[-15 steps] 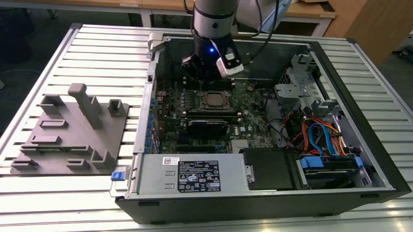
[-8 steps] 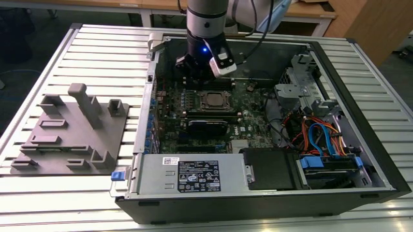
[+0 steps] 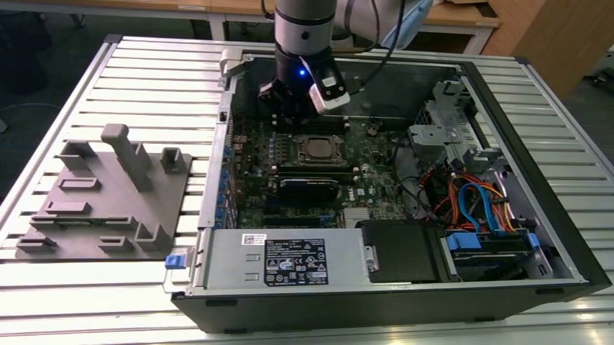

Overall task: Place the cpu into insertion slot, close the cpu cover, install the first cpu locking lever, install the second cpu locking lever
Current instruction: 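Install the first cpu locking lever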

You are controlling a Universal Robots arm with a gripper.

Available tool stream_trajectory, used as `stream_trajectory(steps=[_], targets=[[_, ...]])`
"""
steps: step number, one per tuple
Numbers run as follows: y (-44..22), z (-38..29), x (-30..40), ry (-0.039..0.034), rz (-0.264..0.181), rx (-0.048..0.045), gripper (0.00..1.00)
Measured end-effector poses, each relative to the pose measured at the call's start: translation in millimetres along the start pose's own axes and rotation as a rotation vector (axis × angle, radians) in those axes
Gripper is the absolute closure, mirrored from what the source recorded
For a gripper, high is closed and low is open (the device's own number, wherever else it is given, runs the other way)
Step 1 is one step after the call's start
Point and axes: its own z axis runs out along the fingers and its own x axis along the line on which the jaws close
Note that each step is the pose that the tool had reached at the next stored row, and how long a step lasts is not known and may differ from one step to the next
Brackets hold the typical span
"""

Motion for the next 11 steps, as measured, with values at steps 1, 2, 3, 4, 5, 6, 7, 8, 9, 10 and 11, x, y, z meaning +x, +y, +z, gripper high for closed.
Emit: stream_trajectory(steps=[1,2,3,4,5,6,7,8,9,10,11], targets=[[0.0,-0.3,0.3,0.0001,0.0,0.0003,0.9],[0.0,-0.4,0.5,0.0002,0.0,0.0003,0.9],[0.0,-0.4,0.5,0.0001,0.0,0.0003,0.9],[0.0,-0.4,0.5,0.0001,0.0,0.0003,0.9],[0.0,-0.5,0.6,0.0002,0.0,0.0003,0.9],[0.0,-0.5,0.6,0.0001,0.0,0.0003,0.9],[0.0,-0.5,0.6,0.0001,0.0,0.0003,0.9],[0.0,-0.5,0.6,0.0002,0.0,0.0003,0.9],[0.0,-0.5,0.6,0.0002,0.0,0.0003,0.9],[0.0,-0.8,0.7,0.0004,0.0,0.0004,0.9],[0.0,-1.6,0.7,0.0005,0.0,0.0001,0.9]])
